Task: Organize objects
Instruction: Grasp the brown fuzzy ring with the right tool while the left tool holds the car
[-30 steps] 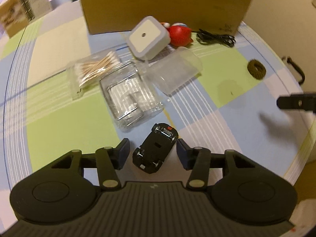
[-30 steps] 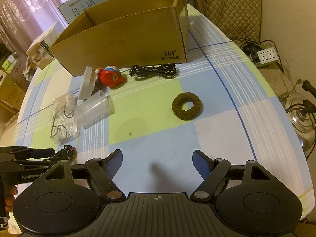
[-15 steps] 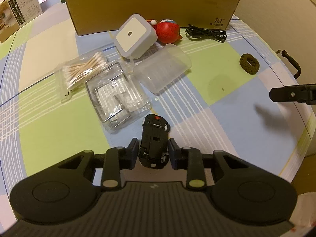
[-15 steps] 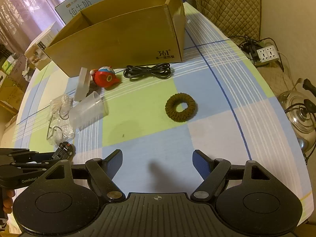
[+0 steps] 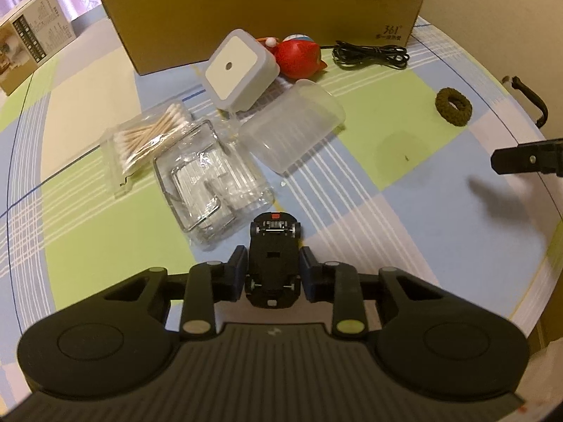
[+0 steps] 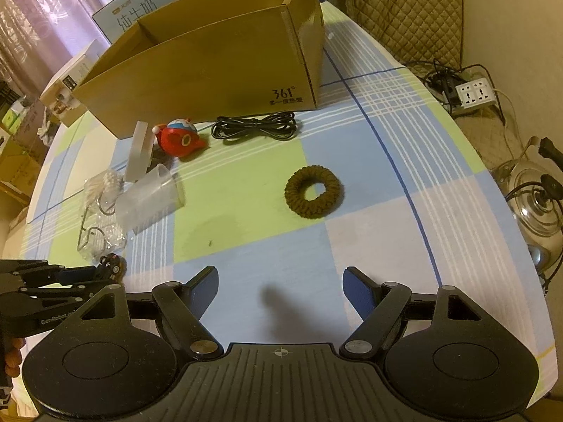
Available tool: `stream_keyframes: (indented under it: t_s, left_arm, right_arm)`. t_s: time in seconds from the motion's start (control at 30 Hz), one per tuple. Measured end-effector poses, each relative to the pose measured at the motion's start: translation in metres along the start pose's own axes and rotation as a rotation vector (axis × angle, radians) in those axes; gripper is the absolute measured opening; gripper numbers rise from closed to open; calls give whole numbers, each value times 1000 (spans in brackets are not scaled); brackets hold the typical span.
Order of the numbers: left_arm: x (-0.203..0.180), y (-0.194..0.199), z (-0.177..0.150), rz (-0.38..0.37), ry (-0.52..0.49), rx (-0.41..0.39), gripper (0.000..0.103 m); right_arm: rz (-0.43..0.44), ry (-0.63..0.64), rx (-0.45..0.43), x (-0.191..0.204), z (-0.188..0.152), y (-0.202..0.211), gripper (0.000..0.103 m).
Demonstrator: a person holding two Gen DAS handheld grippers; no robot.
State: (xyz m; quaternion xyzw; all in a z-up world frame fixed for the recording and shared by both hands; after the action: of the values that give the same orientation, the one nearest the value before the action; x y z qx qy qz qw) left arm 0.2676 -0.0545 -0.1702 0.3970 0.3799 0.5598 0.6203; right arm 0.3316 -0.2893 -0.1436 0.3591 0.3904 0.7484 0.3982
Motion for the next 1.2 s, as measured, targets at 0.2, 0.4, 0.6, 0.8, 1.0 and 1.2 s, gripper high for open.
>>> stream_keyframes:
  t_s: [0.2,0.4,0.6,0.8,1.0,1.2]
  left_arm:
    - [1,6,2,-9,18,-12,27]
    - [-2,23,12,-33,44,-57,27]
    - [1,40,30,-38,83,-112,27]
    - [18,49,46,-2,134,-150,27]
    - [43,57,49,46,184,-169,27]
    - [58,60,45,71,218,-168,27]
  right_arm:
    - [4,4,-11,-3,5,-3,75]
    - [10,27,-44,-6,17,-8,75]
    - [-10,92,-94,-12,34,-19,68]
    - [-20,132,-87,-20,46,-40,57]
    - [-43,188,-89,-18,50,-55,51]
    - [-62,249,-89,-12,51,-59,37]
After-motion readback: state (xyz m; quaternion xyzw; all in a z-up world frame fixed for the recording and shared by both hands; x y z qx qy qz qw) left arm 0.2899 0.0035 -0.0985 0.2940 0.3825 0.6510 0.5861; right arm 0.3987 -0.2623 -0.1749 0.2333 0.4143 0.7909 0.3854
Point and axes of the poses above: each gripper's, at about its wrist camera, not at the fingertips, and y roughly against the way its jaws point, x to its left, z to its top, the point moved 8 cm from there along -y, roughly the way its jaws point, and after that the axes turned 3 degrees about -z, right-handed, at the moved point
